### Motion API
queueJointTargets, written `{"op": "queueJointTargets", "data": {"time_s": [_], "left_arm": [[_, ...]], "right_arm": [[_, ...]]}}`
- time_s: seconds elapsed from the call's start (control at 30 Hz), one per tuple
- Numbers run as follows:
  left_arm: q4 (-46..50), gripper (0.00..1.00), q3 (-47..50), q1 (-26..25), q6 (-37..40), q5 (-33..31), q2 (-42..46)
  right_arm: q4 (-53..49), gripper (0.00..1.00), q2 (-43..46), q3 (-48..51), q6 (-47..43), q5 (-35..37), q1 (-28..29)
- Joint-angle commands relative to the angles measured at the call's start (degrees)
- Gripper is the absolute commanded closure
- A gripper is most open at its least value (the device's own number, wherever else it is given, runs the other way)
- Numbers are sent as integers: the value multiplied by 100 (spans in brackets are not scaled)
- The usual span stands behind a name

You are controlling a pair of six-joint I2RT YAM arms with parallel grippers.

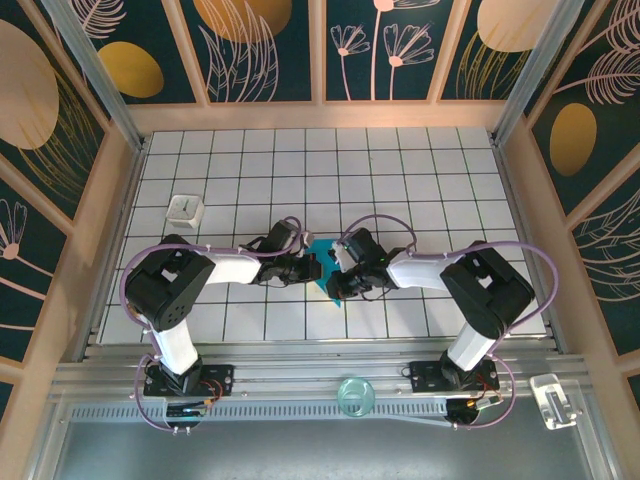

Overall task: Fold a paper plane with a square sheet of paper (pick it up from the middle)
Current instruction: Third fold the triangle at the center of the table.

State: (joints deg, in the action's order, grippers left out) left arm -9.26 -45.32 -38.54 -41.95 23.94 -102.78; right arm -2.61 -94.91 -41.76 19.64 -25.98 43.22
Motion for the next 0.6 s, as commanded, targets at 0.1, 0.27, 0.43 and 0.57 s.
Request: {"op": "queueJointTargets", "data": {"time_s": [0.1,0.27,0.43,0.57], "left_arm": [[926,100,119,55,214,-574,-171],[926,100,120,51,203,-558,-188],[926,100,92,51,197,-549,-188],[934,100,89,47,214,-544,-184]], "right_arm": [[-1051,100,439,280,-230,190,-50],[-993,100,660,-62,-194,-83,-57],[-736,100,489,-362,-48,-341,-23],[-664,100,136,-481,-113,-347,28]]}}
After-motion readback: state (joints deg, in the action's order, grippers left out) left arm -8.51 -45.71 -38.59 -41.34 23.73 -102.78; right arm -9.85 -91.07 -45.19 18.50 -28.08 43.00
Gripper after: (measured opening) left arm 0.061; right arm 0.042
